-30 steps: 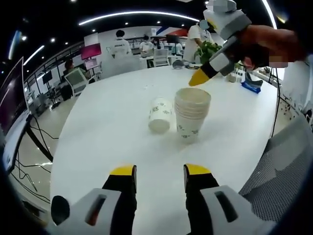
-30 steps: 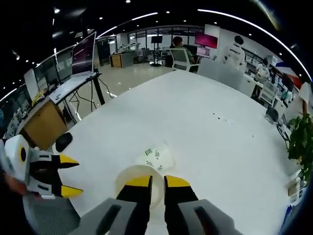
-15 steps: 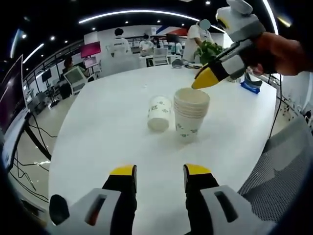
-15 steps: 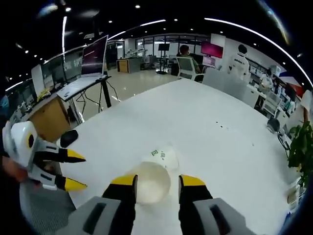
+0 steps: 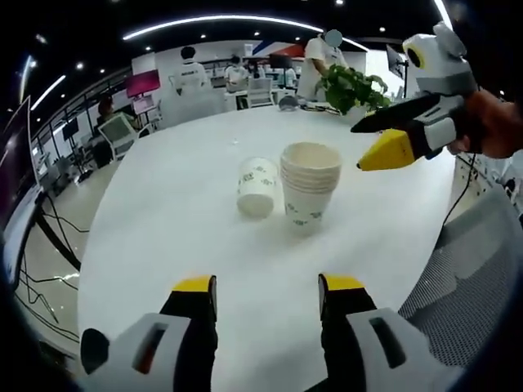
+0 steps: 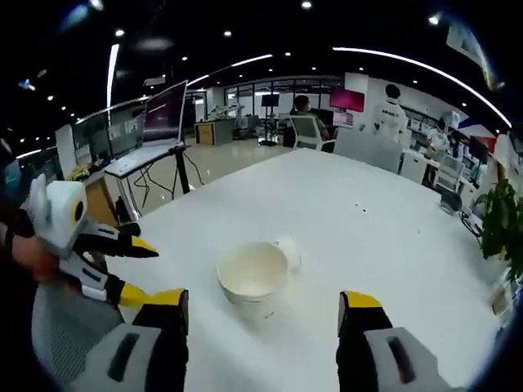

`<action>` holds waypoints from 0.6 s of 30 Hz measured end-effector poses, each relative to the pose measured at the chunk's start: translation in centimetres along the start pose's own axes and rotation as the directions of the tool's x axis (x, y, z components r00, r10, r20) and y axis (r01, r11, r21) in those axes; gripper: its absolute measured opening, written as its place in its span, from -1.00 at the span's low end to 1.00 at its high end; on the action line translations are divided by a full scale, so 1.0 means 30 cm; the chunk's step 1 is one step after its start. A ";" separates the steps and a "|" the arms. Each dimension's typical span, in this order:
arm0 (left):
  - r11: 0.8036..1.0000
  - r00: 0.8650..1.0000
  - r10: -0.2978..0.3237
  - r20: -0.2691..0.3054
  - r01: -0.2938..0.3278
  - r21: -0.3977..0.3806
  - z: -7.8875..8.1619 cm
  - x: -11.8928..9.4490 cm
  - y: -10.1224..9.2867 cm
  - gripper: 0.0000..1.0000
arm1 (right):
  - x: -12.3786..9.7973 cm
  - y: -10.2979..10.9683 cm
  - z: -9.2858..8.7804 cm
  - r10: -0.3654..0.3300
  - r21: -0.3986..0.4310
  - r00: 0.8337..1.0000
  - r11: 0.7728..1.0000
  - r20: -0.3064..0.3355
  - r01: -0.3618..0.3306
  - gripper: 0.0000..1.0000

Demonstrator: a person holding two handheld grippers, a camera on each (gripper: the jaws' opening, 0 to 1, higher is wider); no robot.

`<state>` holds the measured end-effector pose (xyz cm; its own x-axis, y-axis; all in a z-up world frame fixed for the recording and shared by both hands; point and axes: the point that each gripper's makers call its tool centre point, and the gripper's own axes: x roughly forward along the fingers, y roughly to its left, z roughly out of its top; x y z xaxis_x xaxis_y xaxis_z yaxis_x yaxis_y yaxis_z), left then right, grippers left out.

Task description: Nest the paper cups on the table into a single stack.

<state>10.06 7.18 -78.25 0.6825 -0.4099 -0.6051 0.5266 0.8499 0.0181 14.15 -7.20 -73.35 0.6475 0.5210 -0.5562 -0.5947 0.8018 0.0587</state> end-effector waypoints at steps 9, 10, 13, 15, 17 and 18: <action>0.999 1.000 -0.022 -0.006 0.021 -0.028 0.000 -0.002 -0.007 -0.02 | -0.052 -0.014 -0.069 -0.038 0.081 0.999 0.996 0.027 0.036 0.49; 0.999 1.000 -0.027 0.002 0.027 -0.035 0.007 -0.004 -0.009 -0.01 | -0.062 -0.013 -0.070 -0.043 0.090 0.998 0.995 0.035 0.040 0.49; 0.997 0.998 -0.051 0.024 0.052 -0.054 0.025 -0.010 -0.021 0.04 | -0.075 -0.017 -0.079 -0.048 0.093 0.998 0.995 0.042 0.044 0.51; 0.997 0.998 -0.051 0.039 0.053 -0.061 0.046 -0.023 -0.024 0.06 | -0.094 -0.025 -0.092 -0.058 0.087 0.998 0.995 0.036 0.055 0.52; 0.996 0.997 -0.056 0.049 0.060 -0.070 0.053 -0.022 -0.019 0.08 | -0.112 -0.029 -0.094 -0.065 0.088 0.997 0.994 0.036 0.062 0.56; 0.995 0.997 -0.063 0.047 0.067 -0.076 0.052 -0.018 -0.017 0.11 | -0.119 -0.038 -0.099 -0.071 0.096 0.997 0.993 0.039 0.067 0.58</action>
<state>10.21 6.46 -76.69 0.6707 -0.4779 -0.5672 0.5306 0.8435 -0.0832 11.10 -10.84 -73.88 0.7062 0.4738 -0.5262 -0.5016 0.8592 0.1004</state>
